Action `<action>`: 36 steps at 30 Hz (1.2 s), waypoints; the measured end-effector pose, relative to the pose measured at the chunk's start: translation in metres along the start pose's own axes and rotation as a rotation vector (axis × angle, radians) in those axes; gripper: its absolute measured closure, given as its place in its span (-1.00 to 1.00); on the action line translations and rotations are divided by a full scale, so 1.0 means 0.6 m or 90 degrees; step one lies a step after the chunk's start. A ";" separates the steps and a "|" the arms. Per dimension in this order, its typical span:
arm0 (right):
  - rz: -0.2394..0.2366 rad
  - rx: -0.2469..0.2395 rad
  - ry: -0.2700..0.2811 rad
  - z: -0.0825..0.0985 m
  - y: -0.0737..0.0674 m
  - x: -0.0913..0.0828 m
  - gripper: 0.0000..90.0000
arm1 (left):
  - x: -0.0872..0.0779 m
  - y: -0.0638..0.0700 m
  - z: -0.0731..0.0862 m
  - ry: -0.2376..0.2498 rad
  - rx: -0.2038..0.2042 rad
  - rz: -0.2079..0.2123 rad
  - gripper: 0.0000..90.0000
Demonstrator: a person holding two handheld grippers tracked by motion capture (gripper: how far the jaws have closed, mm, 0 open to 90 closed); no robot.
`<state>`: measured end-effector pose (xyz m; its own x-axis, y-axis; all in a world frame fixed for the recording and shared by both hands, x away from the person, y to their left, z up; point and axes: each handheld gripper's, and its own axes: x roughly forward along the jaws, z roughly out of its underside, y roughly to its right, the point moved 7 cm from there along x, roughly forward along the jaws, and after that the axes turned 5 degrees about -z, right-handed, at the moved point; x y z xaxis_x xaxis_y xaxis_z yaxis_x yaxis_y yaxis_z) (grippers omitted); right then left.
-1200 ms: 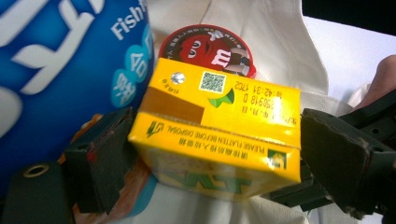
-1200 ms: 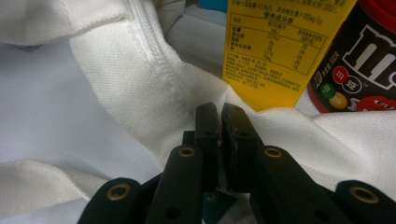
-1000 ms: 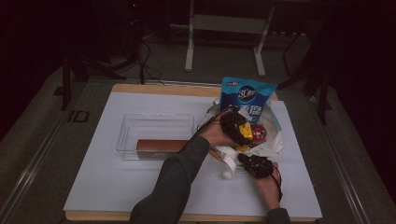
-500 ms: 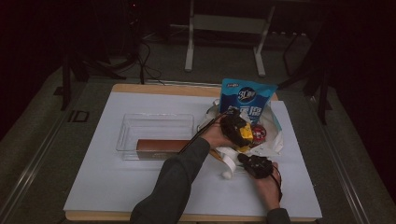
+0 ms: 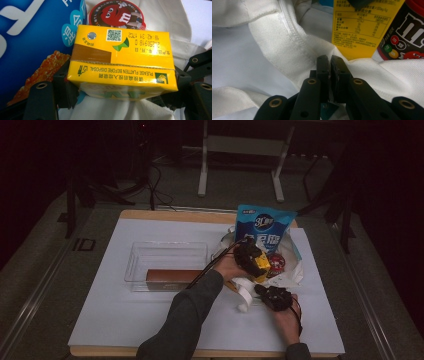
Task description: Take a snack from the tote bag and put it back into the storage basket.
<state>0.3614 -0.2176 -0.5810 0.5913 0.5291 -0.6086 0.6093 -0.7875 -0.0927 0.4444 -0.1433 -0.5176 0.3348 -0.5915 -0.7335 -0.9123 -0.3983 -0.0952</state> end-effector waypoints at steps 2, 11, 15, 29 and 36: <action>0.000 0.000 0.000 0.000 0.000 0.000 0.90 | -0.002 0.000 0.001 -0.003 0.005 -0.005 -0.37; 0.000 0.000 0.000 0.000 0.000 0.000 0.90 | -0.021 0.002 0.003 -0.004 0.010 -0.027 -0.37; 0.001 -0.001 0.000 0.000 0.000 0.000 0.90 | -0.032 0.000 0.002 -0.007 0.014 -0.034 -0.37; 0.002 -0.002 0.000 0.000 0.000 0.000 0.89 | -0.071 -0.014 -0.001 -0.009 -0.014 -0.053 -0.37; 0.002 -0.002 0.000 0.000 0.000 0.000 0.90 | -0.102 -0.029 0.000 0.012 -0.036 -0.057 -0.37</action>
<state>0.3616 -0.2175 -0.5811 0.5933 0.5267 -0.6087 0.6088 -0.7883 -0.0888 0.4398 -0.0999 -0.4711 0.4200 -0.5647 -0.7104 -0.8638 -0.4888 -0.1222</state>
